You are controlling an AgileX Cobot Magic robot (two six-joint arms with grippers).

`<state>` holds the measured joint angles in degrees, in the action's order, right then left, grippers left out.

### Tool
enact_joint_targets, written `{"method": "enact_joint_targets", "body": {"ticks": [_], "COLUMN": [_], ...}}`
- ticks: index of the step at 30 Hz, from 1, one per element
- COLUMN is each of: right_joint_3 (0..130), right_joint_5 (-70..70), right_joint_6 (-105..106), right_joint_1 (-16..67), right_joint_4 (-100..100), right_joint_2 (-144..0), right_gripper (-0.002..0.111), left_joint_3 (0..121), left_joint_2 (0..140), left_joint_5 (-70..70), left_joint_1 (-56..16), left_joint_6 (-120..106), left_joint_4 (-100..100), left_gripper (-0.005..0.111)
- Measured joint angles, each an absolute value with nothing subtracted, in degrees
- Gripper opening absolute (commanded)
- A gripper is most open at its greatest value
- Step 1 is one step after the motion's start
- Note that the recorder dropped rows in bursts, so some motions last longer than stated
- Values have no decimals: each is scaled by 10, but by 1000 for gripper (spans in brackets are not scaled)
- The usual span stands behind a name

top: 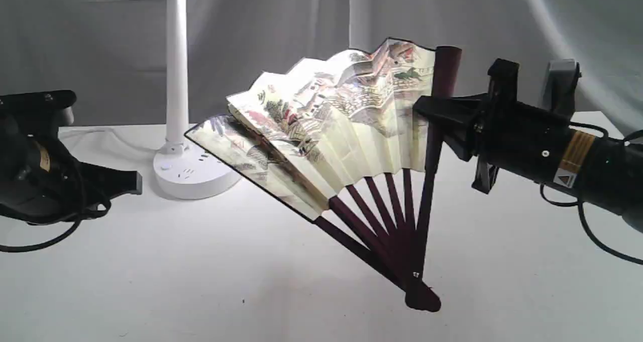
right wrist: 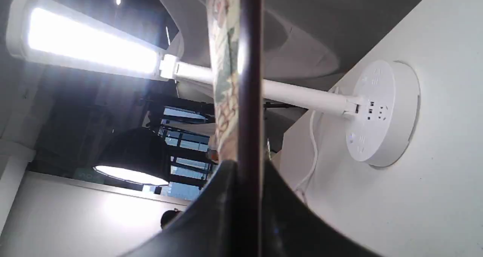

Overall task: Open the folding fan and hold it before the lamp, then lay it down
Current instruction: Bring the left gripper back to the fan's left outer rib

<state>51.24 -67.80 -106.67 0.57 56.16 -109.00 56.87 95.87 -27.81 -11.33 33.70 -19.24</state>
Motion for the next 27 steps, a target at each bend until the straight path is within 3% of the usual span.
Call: {"method": "enact_joint_targets", "body": {"ticks": [5,8,11,14,20,25,27], "right_joint_3": [512,512,512,512,512,512,512], "right_joint_5": [-678,-678,-678,-678,-678,-678,-679], "right_joint_6": [-1064,-1058,-1050,-1043,-1018,-1013,-1013], "right_joint_1": [6,6,6,6,6,6,6], "right_joint_4": [563,563,564,564,562,562,562], "right_joint_2": [-1090,-1090,-1090,-1090,-1090,-1090,-1090], "right_gripper": [0,0,0,0,0,0,0], "left_joint_3": [474,373,281,208,163,218,244], "left_joint_2": [961,965,967,968,970,980,996], "left_joint_5": [-64,182,424,578,656,657,657], "left_joint_1": [-114,-113,-113,-112,-109,-109,-109], "left_joint_6": [330,293,188,93,114,270,343], "left_joint_4": [-225,-236,-128,17,22,-84,-99], "left_gripper": [5,14,22,24,22,0,1]}}
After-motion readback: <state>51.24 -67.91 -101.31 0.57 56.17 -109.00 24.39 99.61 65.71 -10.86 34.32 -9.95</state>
